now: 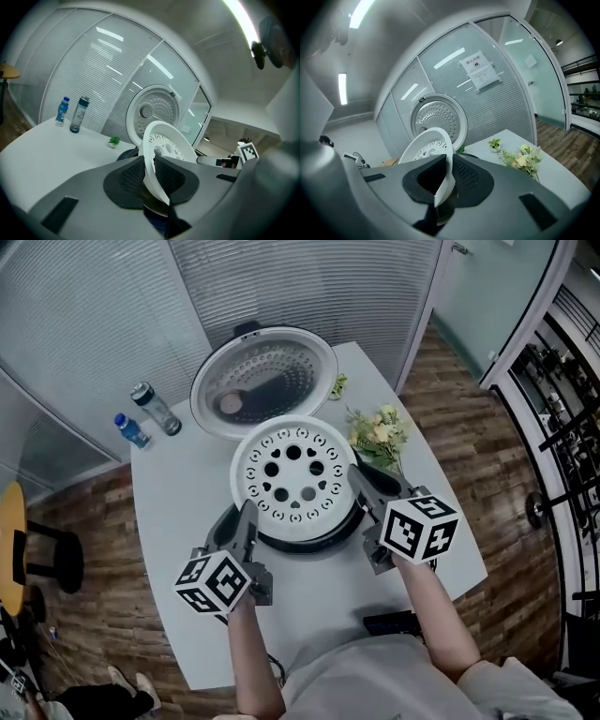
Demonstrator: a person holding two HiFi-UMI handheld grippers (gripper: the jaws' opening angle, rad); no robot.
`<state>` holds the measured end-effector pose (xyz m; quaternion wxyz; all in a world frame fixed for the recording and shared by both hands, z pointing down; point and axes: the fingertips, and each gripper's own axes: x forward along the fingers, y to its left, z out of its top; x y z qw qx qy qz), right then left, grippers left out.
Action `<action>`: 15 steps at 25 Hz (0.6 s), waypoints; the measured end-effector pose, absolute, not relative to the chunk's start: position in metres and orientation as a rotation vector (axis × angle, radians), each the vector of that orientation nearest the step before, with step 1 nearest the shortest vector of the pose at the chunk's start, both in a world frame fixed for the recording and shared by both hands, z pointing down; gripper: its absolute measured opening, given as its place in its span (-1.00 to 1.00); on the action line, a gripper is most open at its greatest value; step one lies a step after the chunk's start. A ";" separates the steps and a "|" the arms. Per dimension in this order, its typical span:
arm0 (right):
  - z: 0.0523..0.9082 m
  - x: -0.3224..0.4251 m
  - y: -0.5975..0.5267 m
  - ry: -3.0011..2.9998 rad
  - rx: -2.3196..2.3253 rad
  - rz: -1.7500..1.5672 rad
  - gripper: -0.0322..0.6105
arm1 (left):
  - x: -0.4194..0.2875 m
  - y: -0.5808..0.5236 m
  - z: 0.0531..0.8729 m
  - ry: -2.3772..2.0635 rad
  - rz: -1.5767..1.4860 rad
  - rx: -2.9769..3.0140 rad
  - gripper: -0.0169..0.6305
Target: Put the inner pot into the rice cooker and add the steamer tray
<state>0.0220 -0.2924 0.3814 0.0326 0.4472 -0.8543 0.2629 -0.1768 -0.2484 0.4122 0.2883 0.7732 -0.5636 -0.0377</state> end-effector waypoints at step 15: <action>0.408 0.016 -0.310 -2.521 1.309 0.698 -0.74 | -0.178 -0.265 0.437 -1.459 -0.006 2.028 -0.71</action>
